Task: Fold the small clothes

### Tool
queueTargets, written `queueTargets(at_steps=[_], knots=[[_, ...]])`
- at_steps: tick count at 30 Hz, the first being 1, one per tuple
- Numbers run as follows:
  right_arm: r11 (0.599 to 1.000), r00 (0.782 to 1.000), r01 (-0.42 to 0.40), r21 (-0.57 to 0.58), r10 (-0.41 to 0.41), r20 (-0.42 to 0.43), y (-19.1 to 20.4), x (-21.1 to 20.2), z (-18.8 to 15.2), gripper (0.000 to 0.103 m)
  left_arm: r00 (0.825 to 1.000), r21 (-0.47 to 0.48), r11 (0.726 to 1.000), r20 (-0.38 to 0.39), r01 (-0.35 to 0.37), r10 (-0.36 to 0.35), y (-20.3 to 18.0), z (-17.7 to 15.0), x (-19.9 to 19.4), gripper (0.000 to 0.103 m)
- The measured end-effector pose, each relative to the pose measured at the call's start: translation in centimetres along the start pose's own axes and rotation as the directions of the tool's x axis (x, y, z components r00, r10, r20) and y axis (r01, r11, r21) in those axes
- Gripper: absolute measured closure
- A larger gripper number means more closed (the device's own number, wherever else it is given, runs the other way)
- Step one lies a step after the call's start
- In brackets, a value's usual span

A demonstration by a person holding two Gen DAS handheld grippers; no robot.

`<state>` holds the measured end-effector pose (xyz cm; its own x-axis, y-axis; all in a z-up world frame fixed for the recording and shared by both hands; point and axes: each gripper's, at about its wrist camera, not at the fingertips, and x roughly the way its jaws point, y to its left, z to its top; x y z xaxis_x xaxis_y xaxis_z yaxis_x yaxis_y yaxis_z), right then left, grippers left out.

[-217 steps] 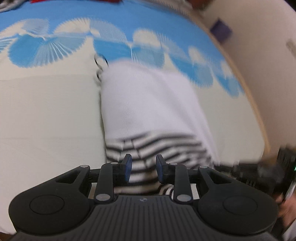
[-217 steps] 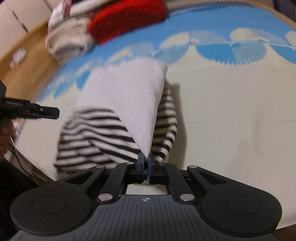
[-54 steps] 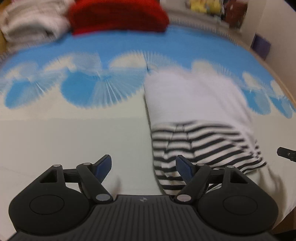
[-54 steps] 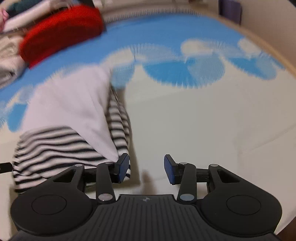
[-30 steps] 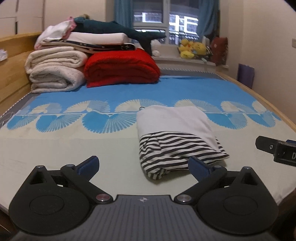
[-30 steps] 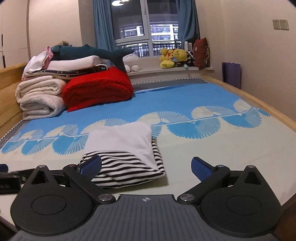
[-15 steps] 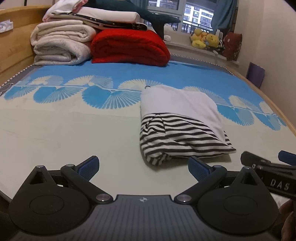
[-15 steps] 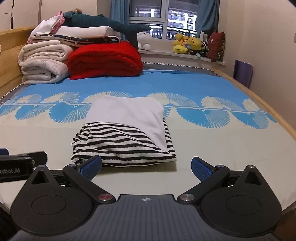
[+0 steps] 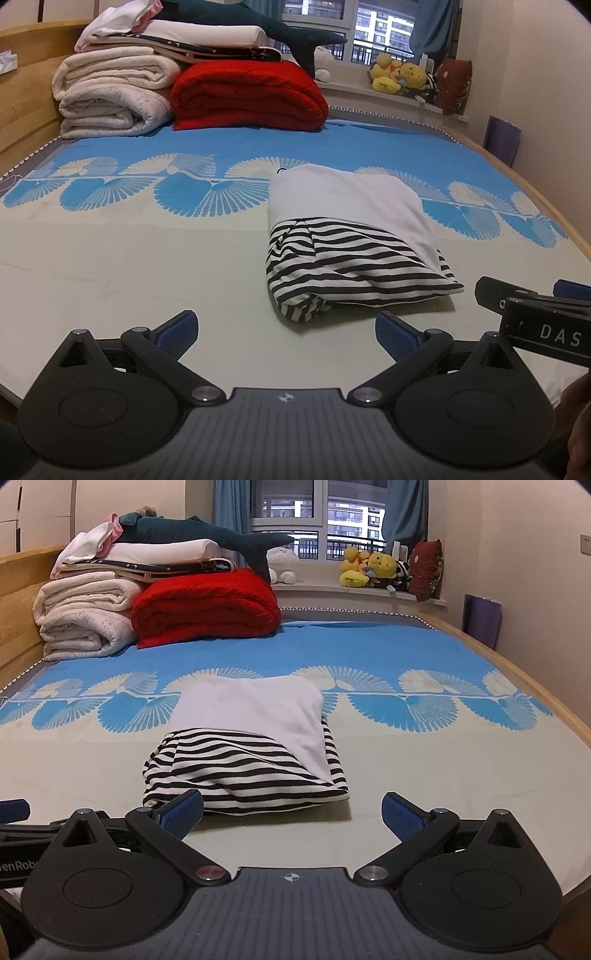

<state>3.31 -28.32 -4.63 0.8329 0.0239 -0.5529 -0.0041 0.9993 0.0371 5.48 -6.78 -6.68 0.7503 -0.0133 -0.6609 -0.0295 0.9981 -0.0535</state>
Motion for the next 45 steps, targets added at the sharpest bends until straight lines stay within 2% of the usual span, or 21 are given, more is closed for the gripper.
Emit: queueTargets(at_steps=[45], knots=[[1.0,1.0,-0.002,-0.019,0.002,-0.012,0.73,-0.12,-0.07,0.001,0.999,-0.028,1.0,-0.034,-0.005,0.004,0.13,-0.13,0.81,0.001]])
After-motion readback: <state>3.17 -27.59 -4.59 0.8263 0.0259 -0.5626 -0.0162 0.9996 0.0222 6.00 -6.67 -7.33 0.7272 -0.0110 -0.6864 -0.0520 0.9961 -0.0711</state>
